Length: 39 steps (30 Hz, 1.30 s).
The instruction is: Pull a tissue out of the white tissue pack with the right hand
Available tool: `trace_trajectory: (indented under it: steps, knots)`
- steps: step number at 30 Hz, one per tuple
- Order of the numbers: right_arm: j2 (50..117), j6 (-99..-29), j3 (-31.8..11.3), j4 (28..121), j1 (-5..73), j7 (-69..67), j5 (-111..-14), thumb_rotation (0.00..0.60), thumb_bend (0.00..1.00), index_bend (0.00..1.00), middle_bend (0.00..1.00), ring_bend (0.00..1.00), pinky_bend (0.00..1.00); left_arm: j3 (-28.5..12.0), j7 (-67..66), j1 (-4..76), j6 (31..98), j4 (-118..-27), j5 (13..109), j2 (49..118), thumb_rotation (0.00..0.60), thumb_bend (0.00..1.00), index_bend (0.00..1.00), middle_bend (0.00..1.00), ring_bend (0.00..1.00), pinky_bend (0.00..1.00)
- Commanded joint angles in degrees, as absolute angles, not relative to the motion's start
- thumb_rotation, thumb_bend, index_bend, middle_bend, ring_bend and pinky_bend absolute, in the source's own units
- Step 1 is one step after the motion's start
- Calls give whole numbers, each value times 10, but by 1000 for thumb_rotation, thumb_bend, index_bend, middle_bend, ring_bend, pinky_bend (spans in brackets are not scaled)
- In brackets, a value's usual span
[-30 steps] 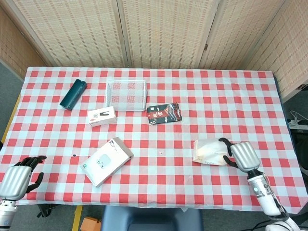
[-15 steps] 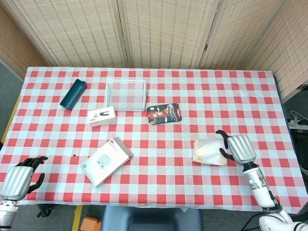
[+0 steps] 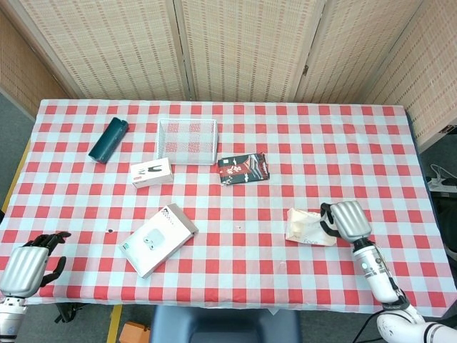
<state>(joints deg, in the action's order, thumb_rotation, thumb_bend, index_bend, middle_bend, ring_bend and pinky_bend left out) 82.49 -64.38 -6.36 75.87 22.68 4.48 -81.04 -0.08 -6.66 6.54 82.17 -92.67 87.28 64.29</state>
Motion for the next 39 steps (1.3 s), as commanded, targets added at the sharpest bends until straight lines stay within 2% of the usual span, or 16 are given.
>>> trace_trajectory:
  steps: [1,9,14,21,24,26,29,32,35,39]
  knots:
    - [824,-655,-61,759,228,43,-820,600,381,721,699,840,1000,0,-66,66,821,-926,873,643,600,462,285,372,309,486]
    - [803,-680,-84,777,232,64,-811,600,382,728,699,840,1000,2,-68,66,819,-927,875,644,600,463,285,372,309,490]
    - [789,-679,-127,782,253,83,-779,600,382,727,699,840,1000,3,-72,67,818,-928,877,644,600,462,285,372,309,490]
    - [763,-630,-184,836,298,150,-691,600,386,727,699,840,1000,5,-76,69,813,-928,877,646,600,462,285,373,314,491]
    - [745,-605,-211,879,319,188,-625,600,393,727,699,840,1000,6,-75,69,812,-929,878,645,600,463,285,373,314,491]
    - [745,-604,-230,875,336,219,-581,600,397,727,699,840,1000,6,-74,68,813,-930,879,645,600,463,285,373,315,492]
    - [770,-621,-257,812,373,276,-522,600,401,726,699,841,1000,7,-72,68,815,-931,881,643,600,462,285,373,314,491]
    - [807,-640,-268,710,404,284,-519,600,403,718,699,841,1000,7,-73,68,814,-930,881,644,600,463,285,373,315,492]
    - [841,-657,-265,616,420,246,-549,600,403,716,698,841,1000,6,-73,69,812,-929,878,645,600,462,285,373,315,492]
    - [856,-658,-245,554,425,209,-586,600,403,717,699,840,1000,6,-72,70,809,-928,877,645,600,462,285,373,315,492]
